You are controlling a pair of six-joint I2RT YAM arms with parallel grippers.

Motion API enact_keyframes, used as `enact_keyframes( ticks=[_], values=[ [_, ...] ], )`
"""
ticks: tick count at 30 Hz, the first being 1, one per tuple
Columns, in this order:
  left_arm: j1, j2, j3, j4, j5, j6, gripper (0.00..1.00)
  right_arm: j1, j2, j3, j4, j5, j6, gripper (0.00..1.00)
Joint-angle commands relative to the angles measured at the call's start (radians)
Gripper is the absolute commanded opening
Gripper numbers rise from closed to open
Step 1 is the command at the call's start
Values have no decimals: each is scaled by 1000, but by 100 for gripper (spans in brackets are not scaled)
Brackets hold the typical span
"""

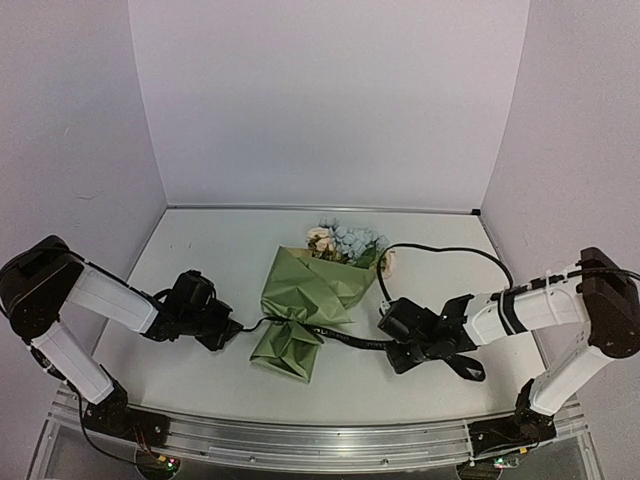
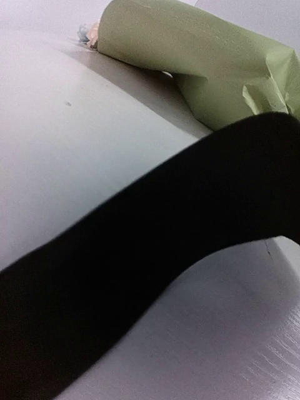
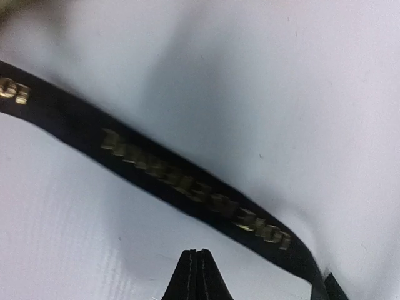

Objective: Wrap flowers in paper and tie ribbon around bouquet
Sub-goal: Tie the ribbon around the folded bouquet, then adjust the folded bouquet at the center of the board.

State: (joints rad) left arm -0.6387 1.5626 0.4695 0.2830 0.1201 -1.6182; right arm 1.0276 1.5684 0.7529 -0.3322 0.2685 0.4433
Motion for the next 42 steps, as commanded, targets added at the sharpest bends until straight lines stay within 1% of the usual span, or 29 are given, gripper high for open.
enact_keyframes(
  ticks=[1,2,3,5,7,9,10,11,12,13,15,17,19,22,23,25,28,31,33,35,38,39,41,42],
  values=[
    [-2,6,50,-70,-1,191,0,-3,-24,0,-25,-48,78,0],
    [-4,14,69,-76,8,230,0,-3,-38,9,-26,-57,81,0],
    [-4,20,85,-84,23,254,0,-2,-63,21,-34,-57,83,6],
    [-4,30,106,-94,44,293,0,-3,-117,53,-56,-61,70,30],
    [-6,27,128,-125,51,339,0,-2,-151,112,-86,-98,41,45],
    [-9,13,152,-162,45,392,1,-5,-143,175,-91,-168,4,56],
    [-9,0,161,-193,35,419,6,-10,-124,210,-91,-207,-10,59],
    [-9,-15,168,-225,22,447,14,-16,-100,243,-91,-251,-21,62],
    [-9,-34,172,-245,12,469,25,-27,-76,278,-91,-305,-24,63],
    [-9,-59,178,-271,-3,504,34,-48,-38,322,-91,-364,-24,64],
    [-8,-110,192,-325,-16,564,46,-72,24,393,-91,-439,-39,64],
    [-9,-156,218,-392,-29,622,52,-90,70,451,-91,-492,-52,64],
    [-9,-207,243,-468,-41,693,55,-113,117,498,-90,-537,-55,64],
    [-10,-274,283,-521,-41,802,55,-140,177,557,-91,-583,-50,63],
    [-10,-275,306,-529,-26,838,53,-147,195,578,-91,-603,-50,62],
    [-20,-254,354,-504,52,912,44,-156,225,608,-91,-635,-46,60],
    [-57,-203,405,-393,157,994,35,-159,258,620,-91,-656,-32,57],
    [-105,-105,454,-322,225,1068,28,-159,278,619,-91,-655,-18,51],
    [-132,-43,472,-275,290,1093,22,-162,287,622,-91,-651,-11,46],
    [-161,6,472,-221,341,1107,19,-165,295,622,-90,-649,-5,41],
    [-187,53,457,-182,374,1123,10,-175,304,627,-89,-650,6,29],
    [-189,65,447,-177,378,1122,7,-180,306,631,-89,-651,11,22],
    [-190,84,421,-164,393,1123,2,-188,306,637,-89,-639,20,3],
    [-192,89,405,-158,401,1123,1,-191,307,645,-91,-627,27,1]
  ],
)
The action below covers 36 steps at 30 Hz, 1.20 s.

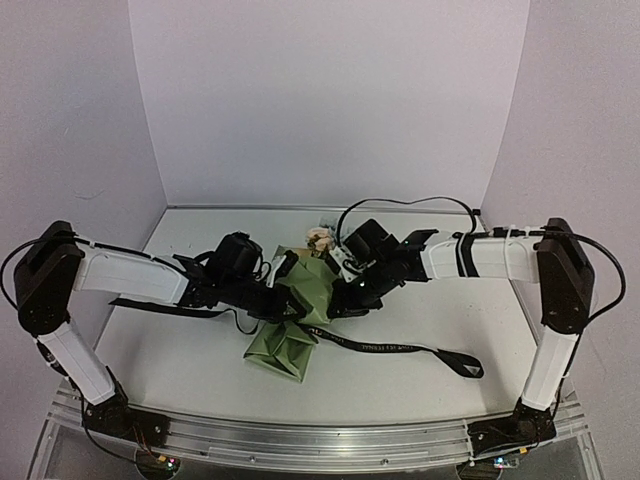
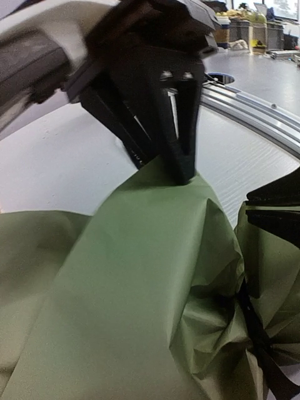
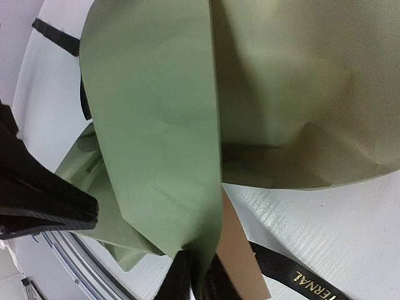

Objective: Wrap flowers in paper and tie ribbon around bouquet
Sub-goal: Adjust the folded bouquet at the center of the board.

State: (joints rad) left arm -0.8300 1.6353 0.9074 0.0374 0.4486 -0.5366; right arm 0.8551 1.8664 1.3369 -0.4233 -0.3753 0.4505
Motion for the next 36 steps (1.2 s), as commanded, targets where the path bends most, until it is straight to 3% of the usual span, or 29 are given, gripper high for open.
enact_keyframes(
  ticks=[1,16,24,28,34,36],
  values=[
    [-4,20,-49,95,82,43,0,-24,12,73,-5,27,29,0],
    [-112,213,-84,125,92,6,0,-75,212,351,-253,226,95,0],
    [-144,227,-76,153,95,-6,0,-79,281,385,-312,345,107,0],
    [-144,200,-74,148,81,-8,0,-79,234,370,-313,341,88,0],
    [-141,84,-15,60,-16,-20,2,-75,65,305,-313,300,47,35],
    [-139,42,10,26,-50,-12,11,-68,23,279,-309,283,24,45]
  ],
)
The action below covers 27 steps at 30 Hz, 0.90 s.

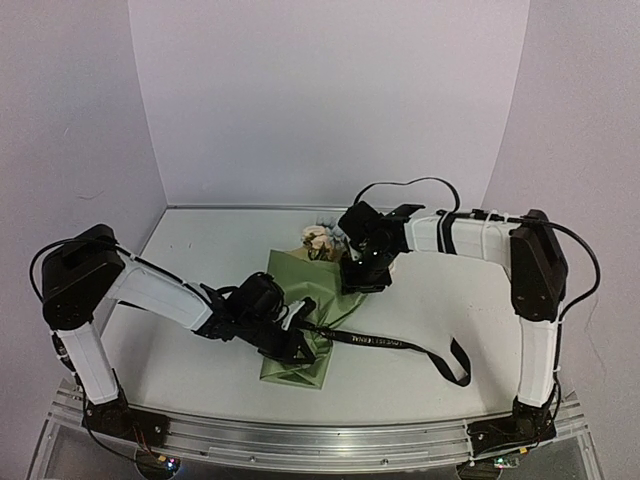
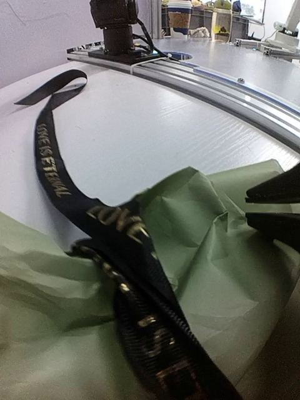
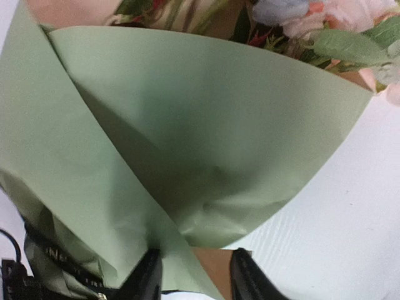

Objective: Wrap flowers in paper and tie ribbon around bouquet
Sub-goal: Adjust the folded bouquet at the center of the board.

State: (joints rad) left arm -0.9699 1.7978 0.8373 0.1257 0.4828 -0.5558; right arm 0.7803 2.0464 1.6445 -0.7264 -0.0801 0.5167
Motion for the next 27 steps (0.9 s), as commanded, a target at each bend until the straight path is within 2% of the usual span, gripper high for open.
enact_keyframes(
  ticks=[1,3,6,11,15,17,18,20,23,27],
  values=[
    [1,-140,92,-81,-98,10,16,12,-178,-45,1,-19,-58,49],
    [4,-178,111,-117,-115,14,26,21,-216,-88,26,-28,-90,57],
    [13,-237,133,-169,-153,1,35,28,-279,-188,86,-42,-133,67],
    [92,-358,110,-290,-320,-114,41,47,-377,-367,203,-108,-220,78],
    [244,-431,26,-382,-310,-277,49,102,-381,-431,214,-62,-332,79],
    [284,-456,-13,-392,-281,-366,58,111,-371,-448,224,-39,-369,78],
    [294,-461,-26,-398,-275,-424,59,113,-367,-458,231,-24,-382,78],
    [310,-463,-62,-372,-249,-530,59,115,-366,-478,248,2,-400,77],
    [316,-480,-148,-260,-229,-771,63,117,-382,-510,283,22,-407,77],
    [315,-514,-253,-89,-282,-1016,68,129,-406,-561,329,43,-418,78]
  ],
)
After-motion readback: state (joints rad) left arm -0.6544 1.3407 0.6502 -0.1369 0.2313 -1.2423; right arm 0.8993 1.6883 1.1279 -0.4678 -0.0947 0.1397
